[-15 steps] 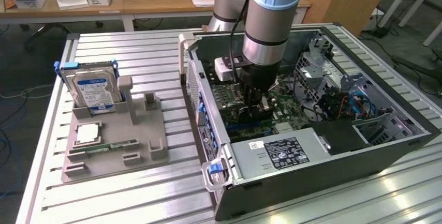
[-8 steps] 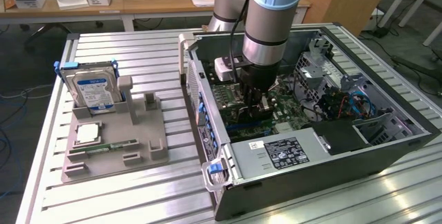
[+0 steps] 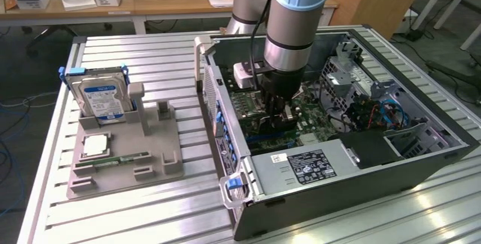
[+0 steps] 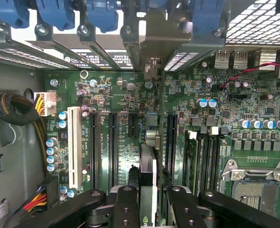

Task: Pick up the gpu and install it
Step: 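Insert the gpu into the slot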

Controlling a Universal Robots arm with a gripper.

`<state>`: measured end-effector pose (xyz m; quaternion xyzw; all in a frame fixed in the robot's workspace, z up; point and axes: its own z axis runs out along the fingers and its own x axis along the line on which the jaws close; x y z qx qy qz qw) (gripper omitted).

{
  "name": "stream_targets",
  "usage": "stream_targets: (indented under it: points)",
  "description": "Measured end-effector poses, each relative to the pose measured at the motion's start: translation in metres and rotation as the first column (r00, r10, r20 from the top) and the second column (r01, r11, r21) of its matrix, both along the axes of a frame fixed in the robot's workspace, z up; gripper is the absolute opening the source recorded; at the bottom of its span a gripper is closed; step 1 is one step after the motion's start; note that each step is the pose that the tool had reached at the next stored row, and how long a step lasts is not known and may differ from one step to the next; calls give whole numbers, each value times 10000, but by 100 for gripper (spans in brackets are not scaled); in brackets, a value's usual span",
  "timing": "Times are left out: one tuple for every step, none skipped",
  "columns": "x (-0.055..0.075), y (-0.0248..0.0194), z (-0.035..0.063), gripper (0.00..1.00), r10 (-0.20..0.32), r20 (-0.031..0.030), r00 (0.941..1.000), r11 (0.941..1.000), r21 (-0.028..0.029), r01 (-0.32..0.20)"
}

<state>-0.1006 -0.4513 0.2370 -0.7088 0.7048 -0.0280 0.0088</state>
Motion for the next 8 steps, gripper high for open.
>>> stream_targets:
  points:
    - [0, 0, -4, 27, 0, 1, 10000, 10000, 1, 0]
    - [0, 0, -10, 27, -1, 2, 10000, 10000, 3, 1]
    - [0, 0, -15, 27, -1, 1, 10000, 10000, 2, 1]
    - [-1, 0, -20, 27, -1, 0, 10000, 10000, 0, 1]
    - [-1, 0, -24, 27, -1, 0, 10000, 10000, -1, 1]
    - [-1, 0, -26, 27, -1, 0, 10000, 10000, -2, 1]
    - [-1, 0, -27, 27, -1, -1, 10000, 10000, -2, 1]
    - [-1, 0, -27, 27, -1, -1, 10000, 10000, -2, 1]
